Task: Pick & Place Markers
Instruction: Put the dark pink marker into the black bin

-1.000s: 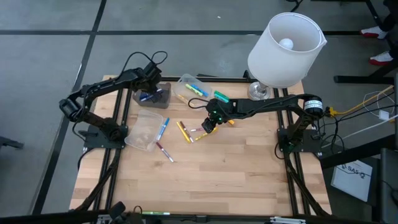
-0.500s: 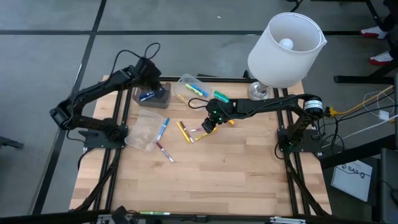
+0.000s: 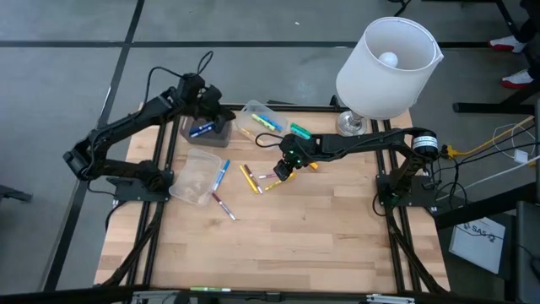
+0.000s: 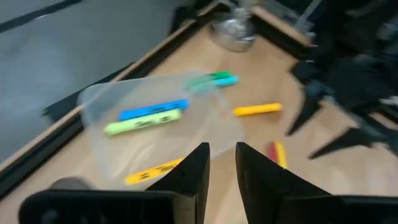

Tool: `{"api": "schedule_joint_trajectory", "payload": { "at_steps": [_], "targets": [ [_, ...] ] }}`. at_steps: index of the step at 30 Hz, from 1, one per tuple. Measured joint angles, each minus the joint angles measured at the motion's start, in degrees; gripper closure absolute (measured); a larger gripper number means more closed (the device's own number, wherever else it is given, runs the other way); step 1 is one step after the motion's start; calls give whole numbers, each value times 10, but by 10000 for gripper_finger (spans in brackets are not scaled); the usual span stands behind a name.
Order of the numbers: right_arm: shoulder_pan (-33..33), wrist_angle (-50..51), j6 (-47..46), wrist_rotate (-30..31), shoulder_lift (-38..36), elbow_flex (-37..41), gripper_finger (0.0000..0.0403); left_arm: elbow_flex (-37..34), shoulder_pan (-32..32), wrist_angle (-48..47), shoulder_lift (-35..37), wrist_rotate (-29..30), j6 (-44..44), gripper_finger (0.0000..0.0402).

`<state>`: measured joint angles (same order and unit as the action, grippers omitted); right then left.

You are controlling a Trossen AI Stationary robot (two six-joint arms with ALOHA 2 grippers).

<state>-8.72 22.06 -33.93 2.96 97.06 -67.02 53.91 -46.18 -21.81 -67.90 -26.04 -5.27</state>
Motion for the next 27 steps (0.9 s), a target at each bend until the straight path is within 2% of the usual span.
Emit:
{"api": "schedule_joint_trajectory", "payload": {
  "at_steps": [9,20,27],
  "targets": [
    [0,0,1,0,0,0,179,0,46,7,0,-98,32,333],
    [0,0,-1,0,0,0,179,0,132,1,0,-101,68,333],
    [0,1,-1,0,0,0,179,0,186,-73,0,-74,132,335]
  ]
}}
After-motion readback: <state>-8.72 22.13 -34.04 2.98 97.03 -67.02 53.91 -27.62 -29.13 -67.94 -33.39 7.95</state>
